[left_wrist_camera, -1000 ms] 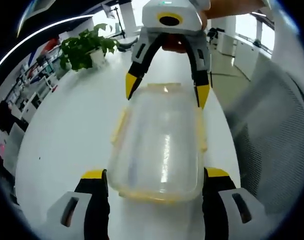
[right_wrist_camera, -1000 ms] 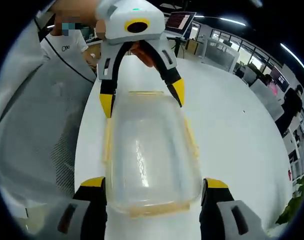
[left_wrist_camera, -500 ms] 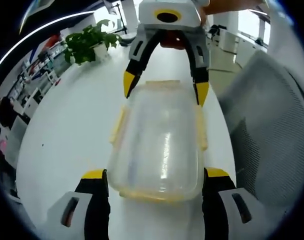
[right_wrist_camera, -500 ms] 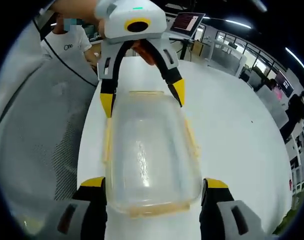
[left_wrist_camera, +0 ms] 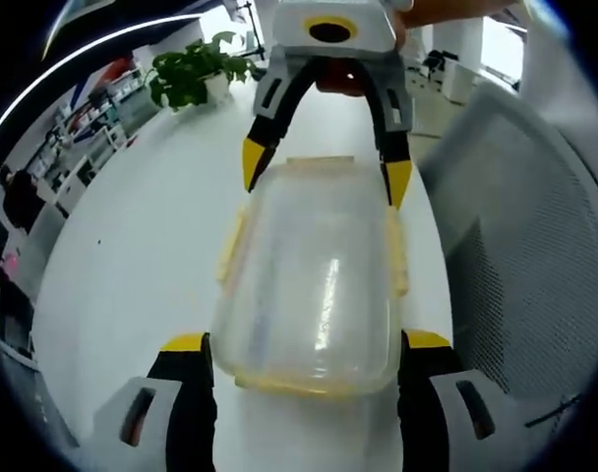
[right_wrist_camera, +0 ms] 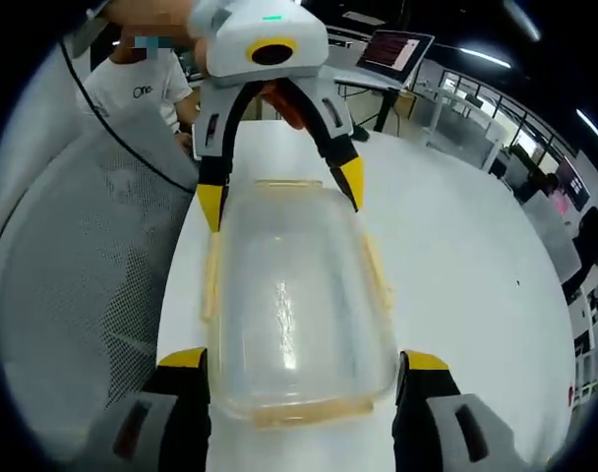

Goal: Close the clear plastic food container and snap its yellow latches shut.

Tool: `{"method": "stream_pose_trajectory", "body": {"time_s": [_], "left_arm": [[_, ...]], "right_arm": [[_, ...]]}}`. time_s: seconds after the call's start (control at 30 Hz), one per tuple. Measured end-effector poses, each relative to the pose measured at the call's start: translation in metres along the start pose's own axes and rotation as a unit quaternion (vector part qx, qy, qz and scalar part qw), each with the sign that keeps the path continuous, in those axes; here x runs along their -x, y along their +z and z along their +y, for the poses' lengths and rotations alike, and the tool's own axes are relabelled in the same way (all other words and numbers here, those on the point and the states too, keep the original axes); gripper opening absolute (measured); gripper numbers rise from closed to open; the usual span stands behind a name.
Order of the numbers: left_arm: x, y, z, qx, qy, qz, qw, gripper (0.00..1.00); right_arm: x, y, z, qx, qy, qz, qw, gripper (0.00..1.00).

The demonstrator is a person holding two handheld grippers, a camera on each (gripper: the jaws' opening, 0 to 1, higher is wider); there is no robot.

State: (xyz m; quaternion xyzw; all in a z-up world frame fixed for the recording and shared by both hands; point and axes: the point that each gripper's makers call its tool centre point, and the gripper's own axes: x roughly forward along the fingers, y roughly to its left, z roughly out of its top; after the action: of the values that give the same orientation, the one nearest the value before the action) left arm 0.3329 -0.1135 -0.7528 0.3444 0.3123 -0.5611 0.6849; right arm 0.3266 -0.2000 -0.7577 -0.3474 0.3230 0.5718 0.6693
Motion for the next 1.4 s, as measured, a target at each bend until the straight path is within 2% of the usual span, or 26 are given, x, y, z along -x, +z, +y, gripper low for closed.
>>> {"method": "stream_pose_trajectory", "body": {"time_s": [0.17,0.4,0.77,1.17,1.4], "left_arm": [[0.011,-0.016,0.002,-0.001,0.000,0.007,1.0000,0.74],[0.014,-0.024,0.013,0.004,0.002,0.005,1.0000,0.75],[0.010,-0.029,0.059,0.000,0.002,0.013,0.9999,0.74],[-0.002,-0.022,0.108,0.000,0.000,0.009,1.0000,0.75],[-0.004,-0.021,0.118,0.001,-0.001,0.009,1.0000,0.75]], "right_arm": [[-0.009,0.016,0.004,0.000,0.001,-0.005,1.0000,0.76],[-0.017,0.025,-0.006,0.006,0.003,-0.004,1.0000,0.76],[-0.028,0.033,-0.050,0.006,0.002,-0.003,1.0000,0.76],[-0.033,0.030,-0.100,0.012,-0.003,0.010,0.9999,0.77],[-0.034,0.028,-0.111,0.017,-0.005,0.014,0.9997,0.77]]}}
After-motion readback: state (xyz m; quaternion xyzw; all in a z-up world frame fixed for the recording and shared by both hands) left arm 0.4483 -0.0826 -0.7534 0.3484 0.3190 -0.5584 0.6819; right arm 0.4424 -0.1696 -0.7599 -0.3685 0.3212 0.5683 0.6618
